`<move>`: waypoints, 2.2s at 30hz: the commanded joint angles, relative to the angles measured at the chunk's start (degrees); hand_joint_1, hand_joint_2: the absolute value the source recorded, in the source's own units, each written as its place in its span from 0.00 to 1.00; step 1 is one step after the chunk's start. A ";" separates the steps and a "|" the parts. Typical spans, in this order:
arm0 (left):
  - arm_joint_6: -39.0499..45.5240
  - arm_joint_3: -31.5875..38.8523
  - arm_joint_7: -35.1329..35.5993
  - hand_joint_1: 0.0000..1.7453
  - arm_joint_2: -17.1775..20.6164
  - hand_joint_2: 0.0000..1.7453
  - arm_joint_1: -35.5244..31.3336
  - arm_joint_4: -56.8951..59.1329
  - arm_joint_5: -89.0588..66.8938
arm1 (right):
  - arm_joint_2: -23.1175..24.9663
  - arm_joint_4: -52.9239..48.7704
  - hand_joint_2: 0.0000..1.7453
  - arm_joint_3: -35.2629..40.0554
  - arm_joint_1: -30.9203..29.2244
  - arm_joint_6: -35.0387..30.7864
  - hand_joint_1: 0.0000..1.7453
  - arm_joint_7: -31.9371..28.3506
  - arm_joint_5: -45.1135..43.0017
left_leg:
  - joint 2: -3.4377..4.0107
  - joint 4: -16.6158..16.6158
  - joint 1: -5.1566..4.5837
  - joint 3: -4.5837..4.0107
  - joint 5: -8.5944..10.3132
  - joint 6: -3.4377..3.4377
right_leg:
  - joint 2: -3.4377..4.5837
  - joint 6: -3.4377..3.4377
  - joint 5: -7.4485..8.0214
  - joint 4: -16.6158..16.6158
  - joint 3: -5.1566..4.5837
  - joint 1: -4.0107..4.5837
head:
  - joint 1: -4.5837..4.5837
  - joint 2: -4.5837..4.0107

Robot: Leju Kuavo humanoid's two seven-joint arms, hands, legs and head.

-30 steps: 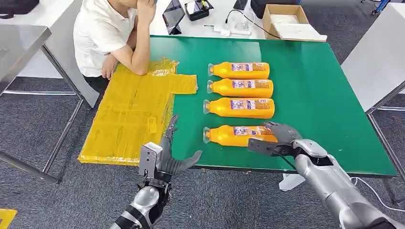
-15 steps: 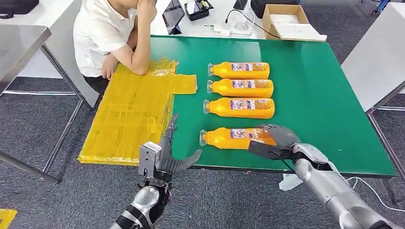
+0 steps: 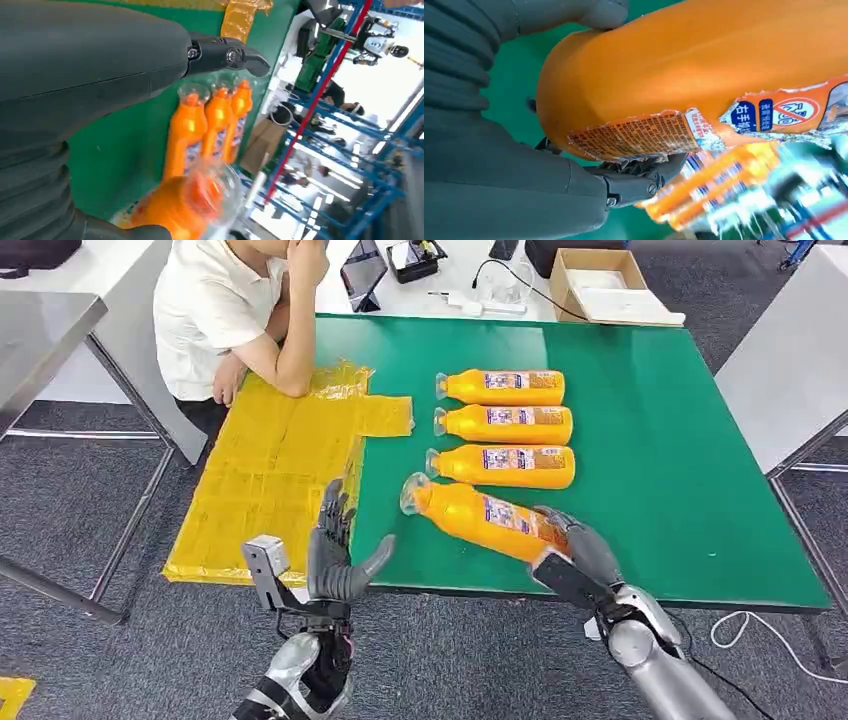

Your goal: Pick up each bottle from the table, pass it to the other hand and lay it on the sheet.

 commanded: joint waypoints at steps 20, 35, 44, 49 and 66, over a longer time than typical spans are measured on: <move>-18.90 -3.76 5.10 0.00 3.46 1.00 -1.95 3.67 1.53 | 11.46 0.42 1.00 2.65 -2.72 7.05 1.00 -3.64 -3.31 | 0.31 -0.01 0.11 0.48 -0.20 -0.15 | 0.29 -0.21 -0.10 -0.04 0.39 0.12 | 0.02 0.00; -22.49 -2.04 7.45 0.00 2.02 1.00 -3.40 6.21 9.25 | 12.82 -1.02 1.00 8.30 -3.07 6.83 1.00 -6.52 -3.47 | 0.23 -0.03 0.11 0.52 -0.19 -0.17 | 0.19 -0.24 -0.15 -0.01 0.44 0.12 | 0.02 0.00; -23.04 2.73 8.36 0.00 -0.57 1.00 -2.27 0.11 21.33 | 13.57 1.06 1.00 13.01 -3.03 6.18 1.00 -6.15 -4.12 | 0.14 0.00 0.08 0.23 -0.09 -0.10 | 0.13 -0.14 -0.06 0.00 0.17 0.08 | 0.04 0.00; -21.28 3.79 4.80 0.15 -0.17 1.00 -2.02 -2.54 20.57 | 12.20 1.19 1.00 14.48 -2.40 8.48 1.00 -6.03 -5.15 | 0.10 -0.02 0.08 0.30 -0.10 -0.12 | 0.09 -0.16 -0.10 0.01 0.25 0.08 | 0.04 0.00; -22.78 5.67 3.81 1.00 -0.42 1.00 -0.39 -6.09 22.40 | 11.94 3.93 1.00 15.89 -1.97 9.05 0.00 -4.20 -5.14 | 0.07 -0.03 0.08 0.20 -0.04 -0.08 | 0.05 -0.11 -0.05 -0.04 0.15 0.07 | 0.04 0.00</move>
